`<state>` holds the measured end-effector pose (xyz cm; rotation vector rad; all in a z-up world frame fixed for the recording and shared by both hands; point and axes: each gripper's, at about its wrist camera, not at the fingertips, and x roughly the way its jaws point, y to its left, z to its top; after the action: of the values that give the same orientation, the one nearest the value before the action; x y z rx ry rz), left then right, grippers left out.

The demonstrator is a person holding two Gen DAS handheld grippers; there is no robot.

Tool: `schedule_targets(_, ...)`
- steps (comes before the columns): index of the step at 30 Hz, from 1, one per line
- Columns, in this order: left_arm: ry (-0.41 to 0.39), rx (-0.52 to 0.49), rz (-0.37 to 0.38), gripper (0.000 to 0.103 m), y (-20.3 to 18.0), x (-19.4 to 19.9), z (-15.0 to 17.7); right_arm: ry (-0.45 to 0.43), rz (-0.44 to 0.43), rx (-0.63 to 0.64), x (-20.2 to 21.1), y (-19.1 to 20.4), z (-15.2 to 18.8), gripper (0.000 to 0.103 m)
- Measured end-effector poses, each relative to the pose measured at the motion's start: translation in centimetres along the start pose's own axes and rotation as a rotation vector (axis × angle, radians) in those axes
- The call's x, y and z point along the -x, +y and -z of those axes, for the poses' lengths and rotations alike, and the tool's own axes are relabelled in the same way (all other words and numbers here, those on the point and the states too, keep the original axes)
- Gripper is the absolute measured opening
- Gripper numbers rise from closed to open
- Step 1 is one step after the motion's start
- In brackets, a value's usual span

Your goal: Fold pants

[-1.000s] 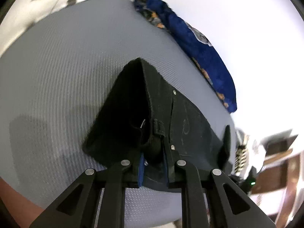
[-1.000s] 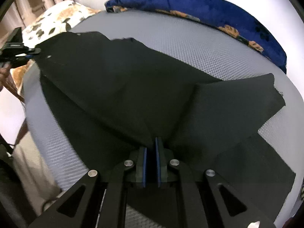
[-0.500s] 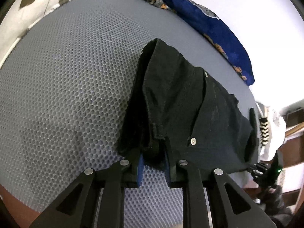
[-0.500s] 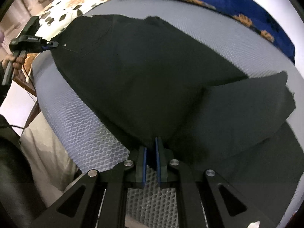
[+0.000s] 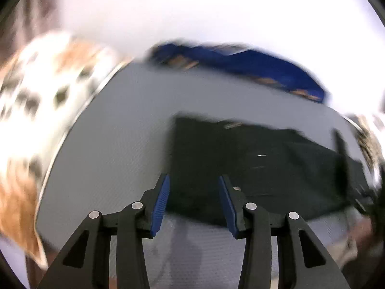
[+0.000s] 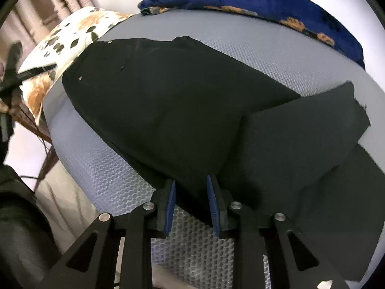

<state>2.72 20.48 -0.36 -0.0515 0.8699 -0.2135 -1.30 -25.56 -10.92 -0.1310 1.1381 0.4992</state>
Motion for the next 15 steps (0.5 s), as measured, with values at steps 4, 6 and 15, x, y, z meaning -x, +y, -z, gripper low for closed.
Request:
schedule_targets(4,-0.022,-0.228,0.123,0.05,-7.5,0.3,-0.3,0.0,-0.02,-0.055,-0.7,-0.5,-0.5,0.018)
schedule_targets(6,0.005,-0.302,0.216,0.05,-11.7,-1.3,-0.2,-0.001,-0.043,-0.089,-0.6,-0.9,-0.8,0.017)
schedule_targets(15,0.14,-0.541,0.464,0.05,-25.1,-7.7,2.0,0.0,-0.102,-0.145,0.4,-1.7,-2.2,0.014)
